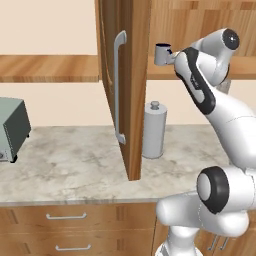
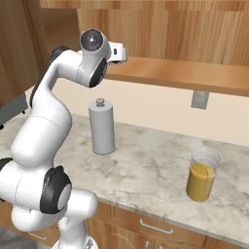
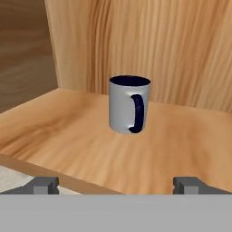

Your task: There is a tray on the dining counter. Grab the cup, mug, and pitcher and place them on the tray. The pitcher may be placed next to the tray if it cannot fit the tray.

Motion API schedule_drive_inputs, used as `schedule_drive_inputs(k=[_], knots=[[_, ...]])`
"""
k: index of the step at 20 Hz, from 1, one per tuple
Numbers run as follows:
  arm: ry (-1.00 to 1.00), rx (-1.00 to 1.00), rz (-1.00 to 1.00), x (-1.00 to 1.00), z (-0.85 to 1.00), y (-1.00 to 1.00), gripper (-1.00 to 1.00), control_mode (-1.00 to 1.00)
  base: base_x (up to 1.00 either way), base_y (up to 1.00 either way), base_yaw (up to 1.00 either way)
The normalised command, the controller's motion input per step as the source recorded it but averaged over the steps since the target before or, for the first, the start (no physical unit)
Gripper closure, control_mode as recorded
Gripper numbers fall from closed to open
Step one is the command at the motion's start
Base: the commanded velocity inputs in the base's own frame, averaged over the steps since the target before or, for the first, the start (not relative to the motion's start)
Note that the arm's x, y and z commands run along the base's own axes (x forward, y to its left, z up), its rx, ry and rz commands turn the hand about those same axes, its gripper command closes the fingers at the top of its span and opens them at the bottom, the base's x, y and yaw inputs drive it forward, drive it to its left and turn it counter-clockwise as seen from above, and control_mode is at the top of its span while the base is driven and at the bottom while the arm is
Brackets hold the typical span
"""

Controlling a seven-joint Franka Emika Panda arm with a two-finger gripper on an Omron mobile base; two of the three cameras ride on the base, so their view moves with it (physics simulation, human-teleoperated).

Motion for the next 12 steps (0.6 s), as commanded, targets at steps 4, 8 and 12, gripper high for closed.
schedule_drive_inputs(k=[4, 8, 12], knots=[[0.00, 0.00, 0.04, 0.31, -0.03, 0.00, -1.00, -1.00, 0.00, 0.00, 0.00], [0.00, 0.00, 0.04, 0.29, 0.00, 0.00, -1.00, -1.00, 0.00, 0.00, 0.00], [0.00, 0.00, 0.04, 0.22, 0.00, 0.00, -1.00, -1.00, 0.00, 0.00, 0.00]])
